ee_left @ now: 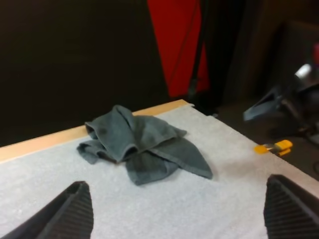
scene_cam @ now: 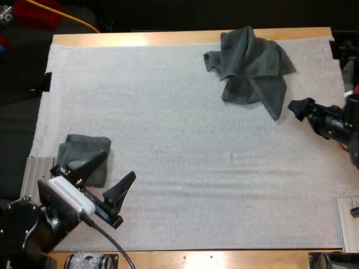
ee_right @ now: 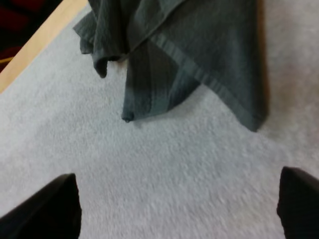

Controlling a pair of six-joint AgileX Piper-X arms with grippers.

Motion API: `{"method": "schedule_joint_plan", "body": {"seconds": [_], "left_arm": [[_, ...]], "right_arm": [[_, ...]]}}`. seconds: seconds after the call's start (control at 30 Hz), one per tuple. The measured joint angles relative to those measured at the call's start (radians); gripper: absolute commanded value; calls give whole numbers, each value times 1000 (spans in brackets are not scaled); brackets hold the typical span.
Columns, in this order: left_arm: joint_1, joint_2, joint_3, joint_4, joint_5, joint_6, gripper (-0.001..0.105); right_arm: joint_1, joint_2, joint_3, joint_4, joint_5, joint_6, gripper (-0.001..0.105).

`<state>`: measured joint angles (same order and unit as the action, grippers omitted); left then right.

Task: Pick towel from pile, fold and stack

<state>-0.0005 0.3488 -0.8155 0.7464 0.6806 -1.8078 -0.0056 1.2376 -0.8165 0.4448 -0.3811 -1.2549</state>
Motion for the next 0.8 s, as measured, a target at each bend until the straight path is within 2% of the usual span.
{"method": "schedule_joint_plan", "body": {"seconds": [0.13,0.3,0.8], "left_arm": [[0,42,-19,2,69,-25,69],[0,54,-20,6,73,-48,69],[0,54,-20,60,95,-70,69]], "right_arm": [[27,93,0,-110,0,81,78],[29,198,-1,-217,0,169,78],[29,432,-22,-429,18,247,78]]}}
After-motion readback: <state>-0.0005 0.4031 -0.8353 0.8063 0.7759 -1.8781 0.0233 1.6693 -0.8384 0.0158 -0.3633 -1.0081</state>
